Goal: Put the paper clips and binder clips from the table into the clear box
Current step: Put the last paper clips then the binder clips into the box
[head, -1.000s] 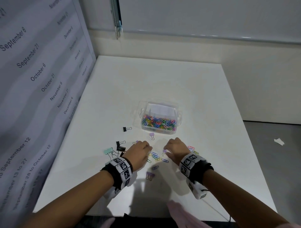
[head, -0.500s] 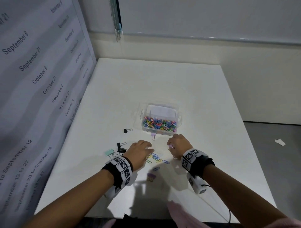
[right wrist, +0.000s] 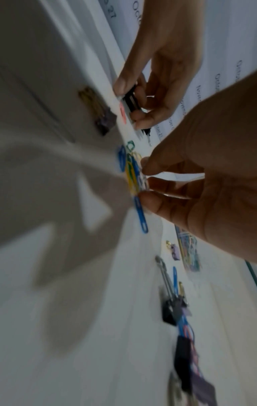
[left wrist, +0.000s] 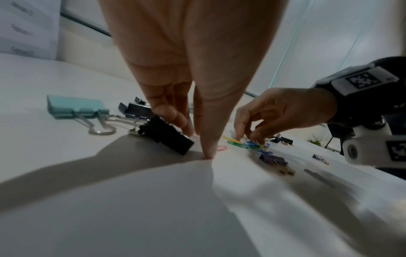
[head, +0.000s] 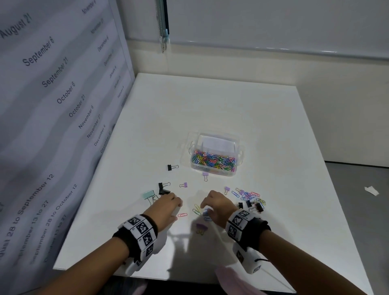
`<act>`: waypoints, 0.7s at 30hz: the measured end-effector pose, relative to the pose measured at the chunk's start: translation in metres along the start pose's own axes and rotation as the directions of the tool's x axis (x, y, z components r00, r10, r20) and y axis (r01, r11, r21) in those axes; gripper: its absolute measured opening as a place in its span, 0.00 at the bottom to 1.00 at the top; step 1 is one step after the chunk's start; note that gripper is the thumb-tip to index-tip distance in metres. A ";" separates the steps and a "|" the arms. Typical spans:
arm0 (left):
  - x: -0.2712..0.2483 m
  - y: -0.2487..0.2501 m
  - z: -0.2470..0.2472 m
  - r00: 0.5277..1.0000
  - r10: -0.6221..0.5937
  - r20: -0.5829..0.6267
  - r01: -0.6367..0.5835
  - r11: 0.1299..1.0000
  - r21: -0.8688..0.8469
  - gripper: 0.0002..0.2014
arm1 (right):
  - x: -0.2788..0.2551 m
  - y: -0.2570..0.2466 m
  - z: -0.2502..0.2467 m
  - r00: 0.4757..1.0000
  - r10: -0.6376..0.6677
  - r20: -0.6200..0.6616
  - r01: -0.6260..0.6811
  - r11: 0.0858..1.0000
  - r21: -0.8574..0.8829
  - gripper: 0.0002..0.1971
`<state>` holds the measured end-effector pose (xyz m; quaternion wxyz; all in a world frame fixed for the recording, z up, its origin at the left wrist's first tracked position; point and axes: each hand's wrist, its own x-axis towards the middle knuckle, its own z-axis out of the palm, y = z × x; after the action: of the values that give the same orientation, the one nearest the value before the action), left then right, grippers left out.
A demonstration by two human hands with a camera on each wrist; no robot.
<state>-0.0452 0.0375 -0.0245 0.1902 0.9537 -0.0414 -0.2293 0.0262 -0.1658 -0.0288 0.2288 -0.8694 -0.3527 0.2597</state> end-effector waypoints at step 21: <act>0.037 0.054 0.016 0.991 -0.115 -0.066 0.052 0.797 -0.602 0.19 | -0.007 0.004 0.004 0.957 0.276 -0.089 -0.254 0.946 0.203 0.30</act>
<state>-0.0192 -0.0238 -0.0321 0.4731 0.8558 0.0846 -0.1912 0.0213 -0.1728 -0.0318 0.2934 -0.8969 -0.1921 0.2692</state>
